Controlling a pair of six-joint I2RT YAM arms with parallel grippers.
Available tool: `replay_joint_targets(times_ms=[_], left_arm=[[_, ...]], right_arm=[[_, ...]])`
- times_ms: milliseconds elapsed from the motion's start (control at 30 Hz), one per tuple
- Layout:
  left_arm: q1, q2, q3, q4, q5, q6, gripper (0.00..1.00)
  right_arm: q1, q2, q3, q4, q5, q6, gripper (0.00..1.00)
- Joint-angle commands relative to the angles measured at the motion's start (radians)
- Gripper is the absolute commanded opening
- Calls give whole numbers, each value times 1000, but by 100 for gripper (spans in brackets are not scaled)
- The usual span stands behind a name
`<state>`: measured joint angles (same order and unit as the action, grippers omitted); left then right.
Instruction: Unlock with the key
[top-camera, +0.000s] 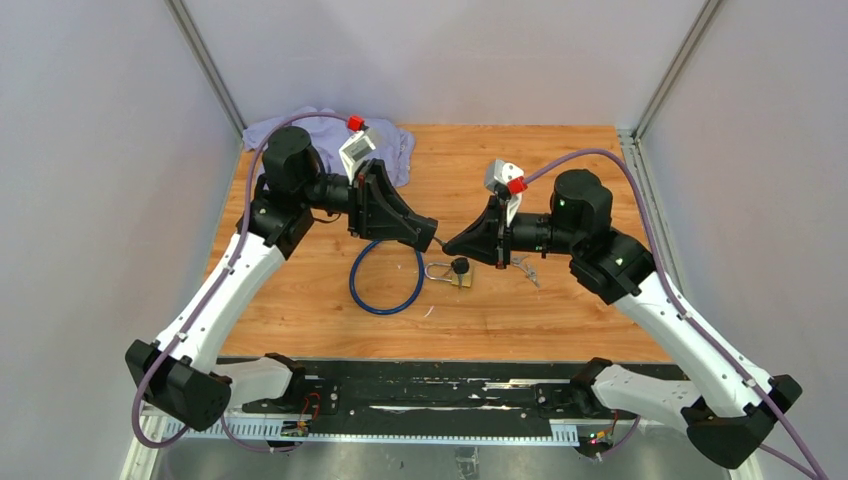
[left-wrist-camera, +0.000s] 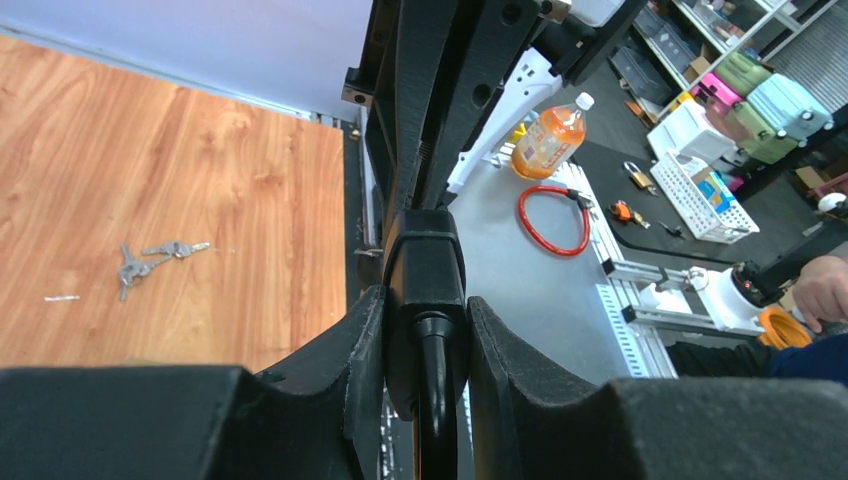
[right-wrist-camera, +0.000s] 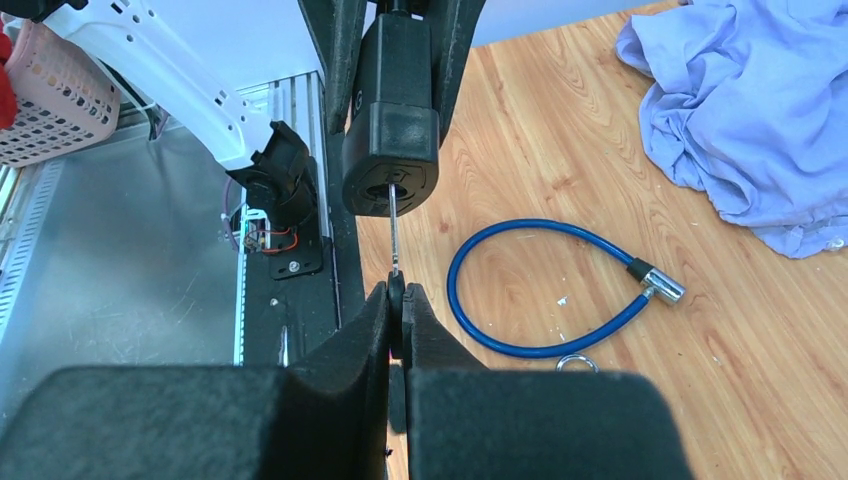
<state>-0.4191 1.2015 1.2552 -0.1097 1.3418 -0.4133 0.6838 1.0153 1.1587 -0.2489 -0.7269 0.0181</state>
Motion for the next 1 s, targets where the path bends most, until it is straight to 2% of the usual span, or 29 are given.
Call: replay_joint_targets(times_ms=[0, 200, 567, 667, 867, 967], left_arm=[[7, -100, 54, 154, 225, -111, 0], [59, -81, 88, 156, 224, -78, 0], [60, -123, -34, 168, 227, -78, 0], [54, -134, -109, 334, 224, -185, 0], [49, -107, -69, 338, 209, -175, 0], [126, -57, -53, 340, 202, -128, 0]], right_arm=[[-59, 70, 57, -228, 117, -78, 1], [-59, 61, 73, -359, 128, -95, 1], [-80, 5, 119, -557, 160, -148, 1], [-86, 13, 112, -557, 147, -135, 1], [-87, 83, 114, -473, 91, -77, 1], [-88, 100, 101, -405, 143, -51, 0]])
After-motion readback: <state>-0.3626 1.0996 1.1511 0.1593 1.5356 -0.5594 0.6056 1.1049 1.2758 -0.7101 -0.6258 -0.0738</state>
